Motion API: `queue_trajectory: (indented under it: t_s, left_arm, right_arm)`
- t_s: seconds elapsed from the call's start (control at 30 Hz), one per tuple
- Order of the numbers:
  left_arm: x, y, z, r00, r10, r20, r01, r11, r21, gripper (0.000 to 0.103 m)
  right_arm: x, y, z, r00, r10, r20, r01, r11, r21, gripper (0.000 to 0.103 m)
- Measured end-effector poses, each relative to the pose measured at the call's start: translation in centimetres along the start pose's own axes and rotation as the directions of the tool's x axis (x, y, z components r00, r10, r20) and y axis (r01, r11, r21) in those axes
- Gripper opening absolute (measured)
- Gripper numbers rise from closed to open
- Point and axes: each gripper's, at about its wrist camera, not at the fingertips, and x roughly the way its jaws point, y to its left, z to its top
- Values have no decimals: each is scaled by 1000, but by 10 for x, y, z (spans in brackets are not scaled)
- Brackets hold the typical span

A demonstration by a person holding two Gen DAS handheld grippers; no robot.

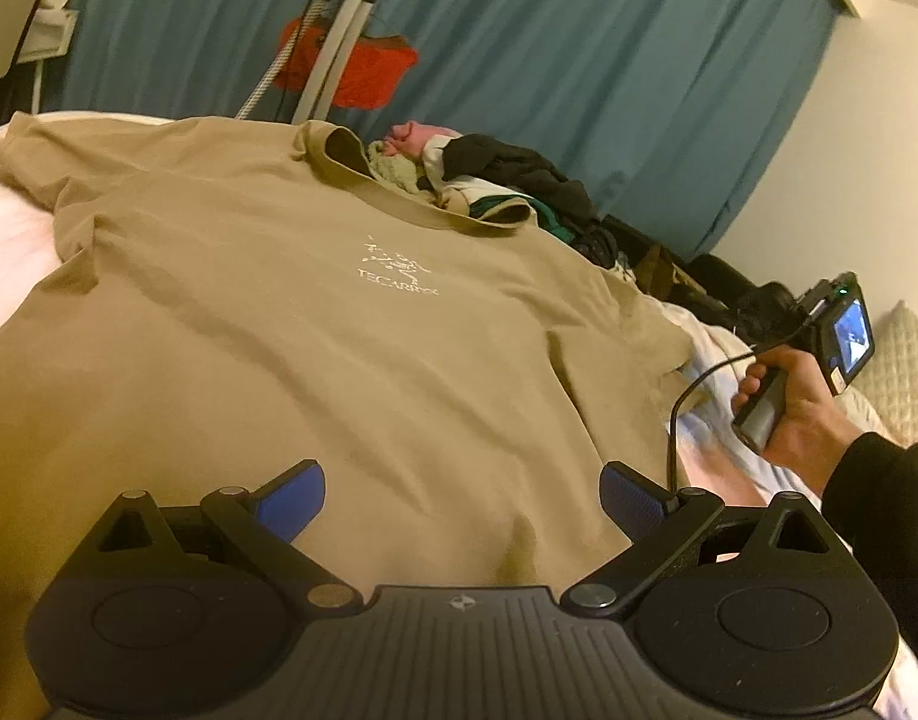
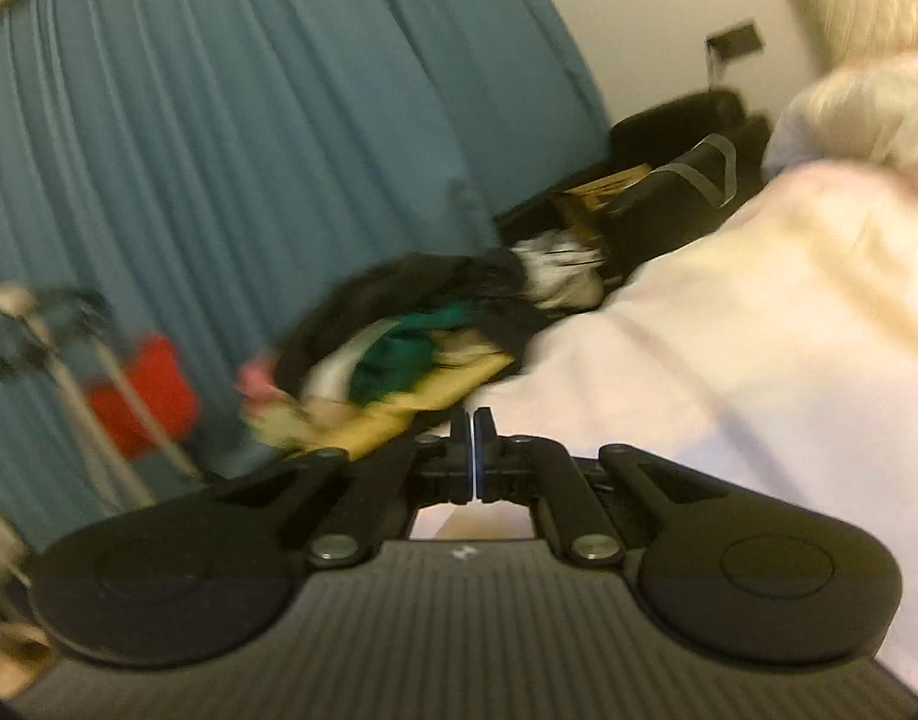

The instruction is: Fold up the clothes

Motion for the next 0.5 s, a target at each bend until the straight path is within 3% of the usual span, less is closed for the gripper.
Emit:
queue_trajectory:
  t_s: [0.07, 0.13, 0.17, 0.2, 0.27, 0.5]
  left_arm:
    - [3, 0, 0, 1000, 4, -2, -4, 1000, 11, 99]
    - [5, -1, 1, 1000, 9, -6, -9, 1000, 15, 99]
    - [5, -1, 1, 1000, 12, -3, -12, 1000, 19, 99]
    - [5, -2, 1, 1000, 15, 0, -15, 1000, 24, 99]
    - [2, -4, 1, 1000, 16, 7, -16, 999, 38, 99]
    - [-22, -20, -5, 1000, -18, 16, 16, 991, 132, 99]
  right_arm:
    - [-4, -8, -3, 998, -59, -6, 59, 997, -45, 7]
    - [-14, -11, -7, 996, -71, -48, 68, 995, -73, 10]
    - [-20, -12, -9, 995, -70, -78, 63, 994, -87, 21]
    - [-25, -13, -11, 992, -69, -107, 59, 993, -100, 52]
    - [-51, -12, -14, 991, -42, -125, 26, 991, -131, 87]
    - [-194, 1, -16, 979, 65, -193, -100, 979, -179, 84]
